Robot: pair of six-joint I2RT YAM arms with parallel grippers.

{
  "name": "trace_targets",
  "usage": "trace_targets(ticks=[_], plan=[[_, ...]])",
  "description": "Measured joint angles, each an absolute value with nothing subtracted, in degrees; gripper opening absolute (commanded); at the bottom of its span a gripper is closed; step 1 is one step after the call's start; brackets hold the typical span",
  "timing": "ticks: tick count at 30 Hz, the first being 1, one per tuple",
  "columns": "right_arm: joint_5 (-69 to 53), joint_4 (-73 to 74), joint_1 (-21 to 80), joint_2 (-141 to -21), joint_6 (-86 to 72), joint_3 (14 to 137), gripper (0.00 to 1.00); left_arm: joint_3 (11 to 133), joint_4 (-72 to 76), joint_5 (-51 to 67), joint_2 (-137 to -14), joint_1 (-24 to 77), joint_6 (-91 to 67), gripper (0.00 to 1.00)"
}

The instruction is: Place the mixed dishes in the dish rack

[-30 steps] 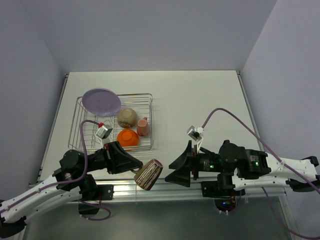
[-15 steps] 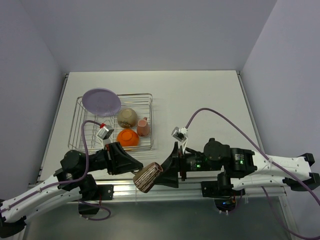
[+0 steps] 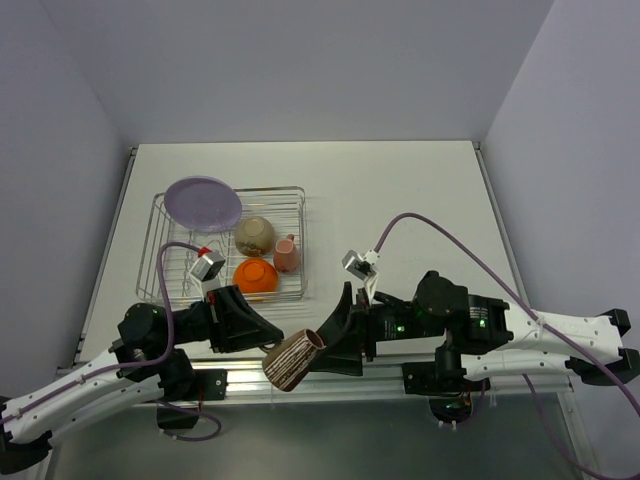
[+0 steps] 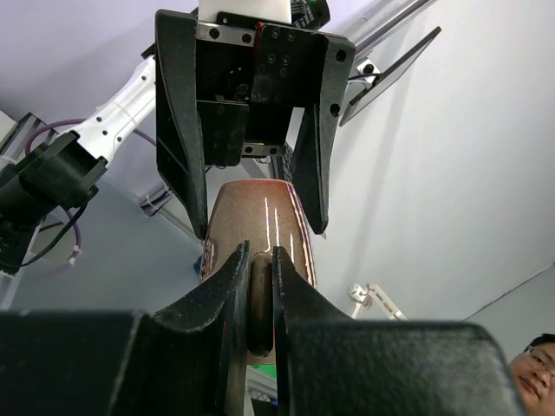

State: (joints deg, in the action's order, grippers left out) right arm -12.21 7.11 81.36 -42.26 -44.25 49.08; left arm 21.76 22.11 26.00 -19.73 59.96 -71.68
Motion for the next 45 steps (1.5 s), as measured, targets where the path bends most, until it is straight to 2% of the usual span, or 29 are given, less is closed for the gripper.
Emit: trace_targets(ticks=[6, 8, 11, 14, 15, 19, 20, 21, 22, 23, 24, 31, 35, 41, 45], plan=[[-13.26, 5.48, 81.01, -44.64, -44.27, 49.08, 0.78, 21.76, 22.04, 26.11, -20.01, 60.73, -71.66, 0.0], [-13.41, 5.13, 80.9, -45.3, -44.25, 49.08, 0.75, 21.76, 21.96, 26.09, -20.25, 60.82, -71.66, 0.0], [-13.61, 5.08, 80.68, -45.82, -44.23, 49.08, 0.65, 21.76, 22.0, 26.09, -20.34, 60.93, -71.66, 0.0], [-13.87, 5.15, 80.58, -45.91, -44.16, 49.08, 0.25, 21.76, 22.09, 26.09, -20.34, 61.01, -71.68, 0.0], [-14.0, 5.08, 80.47, -45.91, -44.36, 49.08, 0.0, 21.76, 22.17, 26.09, -20.34, 61.04, -71.66, 0.0], [-14.35, 5.04, 80.25, -46.0, -44.51, 49.08, 0.0, 21.74, 22.22, 26.09, -20.34, 61.1, -71.68, 0.01], [-14.41, 5.04, 80.2, -46.0, -44.53, 49.08, 0.0, 21.74, 22.22, 26.09, -20.34, 61.1, -71.7, 0.26], [-14.41, 4.97, 80.2, -46.0, -44.6, 49.08, 0.0, 21.74, 22.24, 26.09, -20.34, 61.1, -71.72, 0.41], [-14.44, 4.82, 80.18, -46.02, -44.64, 49.08, 0.0, 21.65, 22.48, 26.02, -20.34, 61.1, -71.55, 0.64], [-14.48, 4.89, 80.12, -46.02, -44.66, 49.08, 0.0, 21.54, 22.83, 25.96, -20.29, 61.12, -71.57, 0.76], [-14.46, 4.97, 80.07, -46.06, -44.69, 49.08, 0.0, 21.34, 23.11, 25.78, -19.84, 61.12, -71.61, 0.97], [-14.44, 5.06, 78.87, -45.8, -45.21, 48.58, 0.0, 20.69, 22.0, 24.75, -14.52, 61.12, -70.52, 0.99], [-13.93, 5.26, 78.11, -45.28, -45.34, 48.18, 0.0, 22.13, 14.55, 21.21, -12.73, 61.12, -68.2, 0.99], [-9.5, 8.47, 76.86, -45.21, -44.6, 48.8, 0.0, 35.83, -15.31, 0.19, -13.96, 61.21, -65.01, 0.99], [-5.82, 12.4, 74.98, -48.34, -43.29, 50.85, 0.0, 46.7, -32.1, -15.42, -21.12, 61.21, -64.34, 0.99]])
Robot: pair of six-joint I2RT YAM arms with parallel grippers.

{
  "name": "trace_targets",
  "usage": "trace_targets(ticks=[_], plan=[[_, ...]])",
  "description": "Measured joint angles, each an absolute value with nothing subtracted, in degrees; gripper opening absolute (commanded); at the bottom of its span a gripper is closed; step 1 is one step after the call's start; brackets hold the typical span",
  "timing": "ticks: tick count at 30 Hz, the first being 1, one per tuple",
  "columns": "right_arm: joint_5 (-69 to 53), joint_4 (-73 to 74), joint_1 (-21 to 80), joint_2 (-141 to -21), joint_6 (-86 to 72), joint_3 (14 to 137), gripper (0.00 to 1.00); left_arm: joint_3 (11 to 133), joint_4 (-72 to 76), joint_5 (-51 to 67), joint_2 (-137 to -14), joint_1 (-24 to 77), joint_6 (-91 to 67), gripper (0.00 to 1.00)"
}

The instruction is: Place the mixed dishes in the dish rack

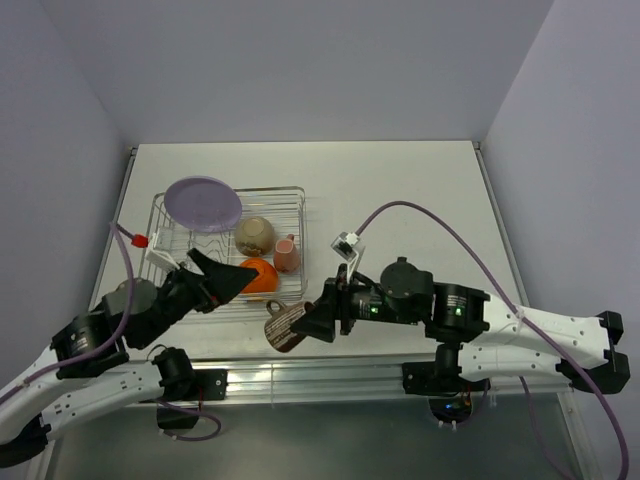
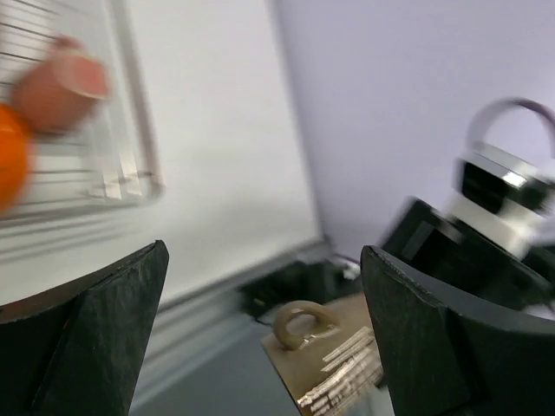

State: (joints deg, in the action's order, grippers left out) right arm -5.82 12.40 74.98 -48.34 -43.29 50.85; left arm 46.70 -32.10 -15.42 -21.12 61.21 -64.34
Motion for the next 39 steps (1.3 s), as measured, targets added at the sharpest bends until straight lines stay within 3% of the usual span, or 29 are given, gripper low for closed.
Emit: trace_targets(ticks=[9, 19, 32, 39], plan=[[2.72, 20.97, 67.79, -62.48, -38.98, 61.1, 0.0, 57.93, -56.53, -43.13, -38.04, 61.21, -69.41, 0.99], [8.08, 26.85, 62.61, -82.48, -32.58, 81.73, 0.0, 68.6, -72.2, -58.35, -43.77, 60.31, -77.25, 0.99], [5.32, 32.64, 61.08, -110.32, -26.26, 115.0, 0.0, 77.43, -75.64, -68.69, -50.04, 53.8, -71.16, 0.99], [2.42, 33.15, 60.95, -119.79, -24.08, 125.69, 0.0, 76.99, -67.59, -73.25, -41.36, 53.65, -62.0, 0.99]])
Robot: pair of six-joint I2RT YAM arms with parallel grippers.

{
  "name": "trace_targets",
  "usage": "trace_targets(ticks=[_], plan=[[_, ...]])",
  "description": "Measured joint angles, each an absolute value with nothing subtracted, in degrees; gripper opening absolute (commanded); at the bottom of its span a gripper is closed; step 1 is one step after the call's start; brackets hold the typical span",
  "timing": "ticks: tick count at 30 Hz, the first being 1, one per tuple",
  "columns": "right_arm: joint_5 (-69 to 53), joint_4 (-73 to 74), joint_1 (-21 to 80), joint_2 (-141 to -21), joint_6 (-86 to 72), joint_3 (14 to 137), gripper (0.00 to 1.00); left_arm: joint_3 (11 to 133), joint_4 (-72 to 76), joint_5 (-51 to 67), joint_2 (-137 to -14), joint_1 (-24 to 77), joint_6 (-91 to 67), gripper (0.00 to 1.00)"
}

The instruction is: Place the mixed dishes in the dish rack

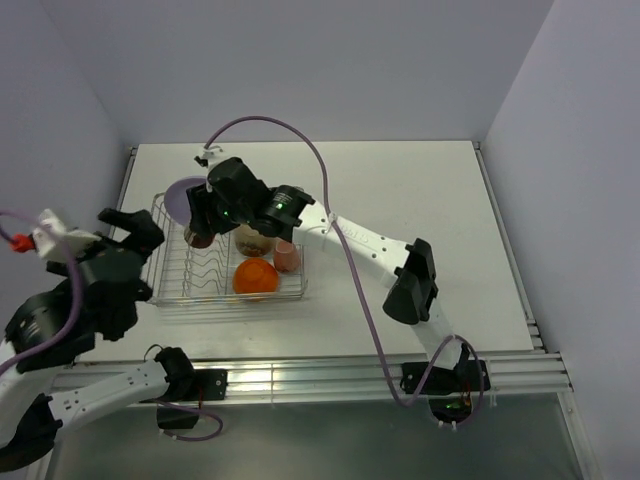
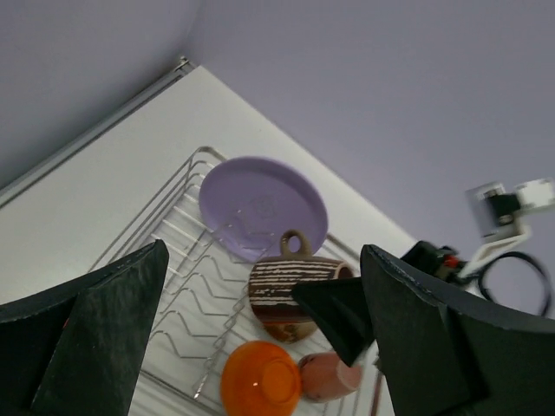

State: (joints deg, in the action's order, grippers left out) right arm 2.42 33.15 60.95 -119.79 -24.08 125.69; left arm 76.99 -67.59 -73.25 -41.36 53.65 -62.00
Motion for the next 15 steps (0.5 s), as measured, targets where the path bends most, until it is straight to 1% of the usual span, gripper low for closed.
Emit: trace_targets(ticks=[3, 6, 11, 15], plan=[[1.19, 32.99, 60.86, -123.17, -23.11, 128.97, 0.0, 74.81, -58.89, -74.74, -33.76, 53.65, -53.58, 0.99], [-0.4, 32.53, 60.86, -126.52, -21.98, 131.74, 0.0, 75.22, -52.66, -76.73, -30.09, 53.58, -47.57, 0.99], [-1.37, 31.51, 61.43, -132.88, -19.49, 137.56, 0.0, 76.27, -47.94, -77.43, -31.11, 53.54, -41.15, 0.99], [-2.2, 30.13, 62.17, -135.41, -17.54, 138.5, 0.0, 77.03, -47.81, -76.6, -33.76, 53.54, -40.38, 0.99]])
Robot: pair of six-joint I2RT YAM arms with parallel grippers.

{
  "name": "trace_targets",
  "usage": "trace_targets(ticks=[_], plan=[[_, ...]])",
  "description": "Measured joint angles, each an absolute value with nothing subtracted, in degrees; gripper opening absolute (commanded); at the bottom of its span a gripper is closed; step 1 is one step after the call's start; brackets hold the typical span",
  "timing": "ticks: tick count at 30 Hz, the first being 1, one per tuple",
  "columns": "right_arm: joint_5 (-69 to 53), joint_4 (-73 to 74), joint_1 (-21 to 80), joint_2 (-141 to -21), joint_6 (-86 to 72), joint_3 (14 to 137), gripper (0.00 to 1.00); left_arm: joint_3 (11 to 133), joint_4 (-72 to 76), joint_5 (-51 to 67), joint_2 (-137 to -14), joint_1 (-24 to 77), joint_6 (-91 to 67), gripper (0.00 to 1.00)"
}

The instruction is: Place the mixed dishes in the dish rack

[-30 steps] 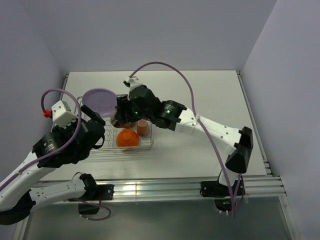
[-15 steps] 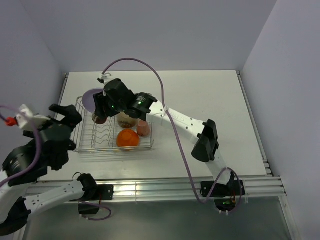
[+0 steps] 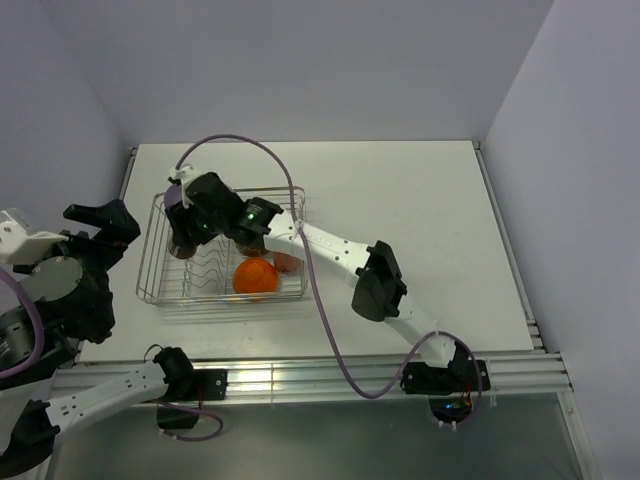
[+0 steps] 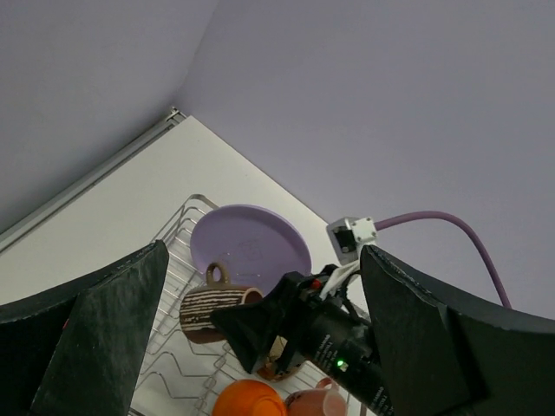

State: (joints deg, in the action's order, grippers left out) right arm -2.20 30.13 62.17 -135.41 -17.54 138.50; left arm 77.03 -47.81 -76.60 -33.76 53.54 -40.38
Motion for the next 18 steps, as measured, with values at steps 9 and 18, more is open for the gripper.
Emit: trace_targets(ticks=[9, 18], plan=[[-3.57, 27.73, 66.41, -136.68, -10.87, 139.92, 0.0, 76.09, -47.51, -73.65, -34.44, 53.54, -40.1, 0.99], [-4.19, 25.3, 69.91, -140.46, -5.58, 141.78, 0.0, 76.27, -47.44, -71.46, -32.45, 53.54, -40.16, 0.99]])
